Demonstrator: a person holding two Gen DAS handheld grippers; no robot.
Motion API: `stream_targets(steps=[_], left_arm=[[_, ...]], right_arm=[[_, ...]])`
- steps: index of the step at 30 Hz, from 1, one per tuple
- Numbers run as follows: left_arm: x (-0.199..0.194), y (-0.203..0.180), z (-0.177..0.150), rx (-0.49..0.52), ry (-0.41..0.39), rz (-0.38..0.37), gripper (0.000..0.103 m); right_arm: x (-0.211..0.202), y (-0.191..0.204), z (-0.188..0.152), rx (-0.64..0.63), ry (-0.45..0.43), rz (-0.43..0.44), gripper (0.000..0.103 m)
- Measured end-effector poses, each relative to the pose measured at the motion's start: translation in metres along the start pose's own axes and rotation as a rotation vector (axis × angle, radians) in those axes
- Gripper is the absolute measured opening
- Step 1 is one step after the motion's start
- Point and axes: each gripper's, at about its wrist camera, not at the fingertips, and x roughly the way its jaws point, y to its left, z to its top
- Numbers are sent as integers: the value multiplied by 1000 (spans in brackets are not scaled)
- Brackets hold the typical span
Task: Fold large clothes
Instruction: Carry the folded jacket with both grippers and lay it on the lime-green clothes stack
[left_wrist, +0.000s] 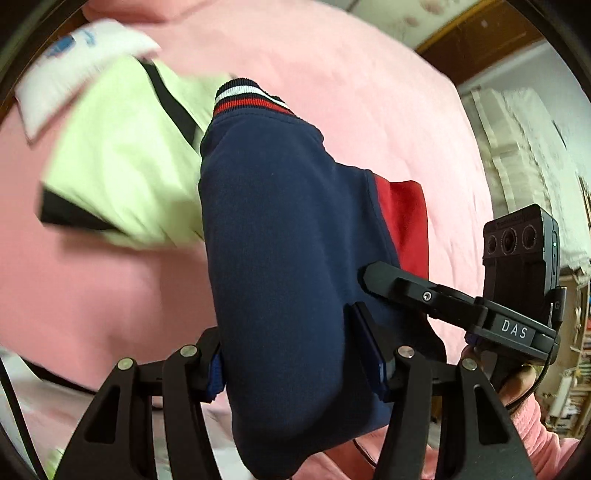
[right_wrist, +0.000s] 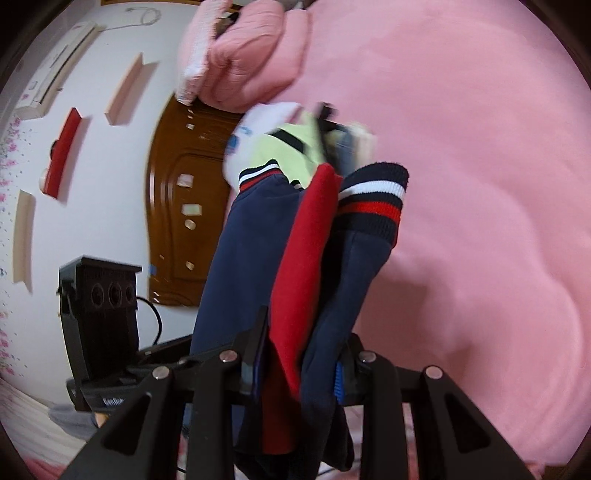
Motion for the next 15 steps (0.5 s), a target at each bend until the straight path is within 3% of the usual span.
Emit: stream_targets(steps=[8,12,15], left_arm=[[-95,92,92,9,-256,42,57],[-94,122,115,27,-368,135,57],[-57,134,128,18,-400,207,57]], right_arm=[[76,107,93,-138,-105,102,28],[116,121,119,-181,-187,169,28],[148,108,125,-190,-228,169,27]])
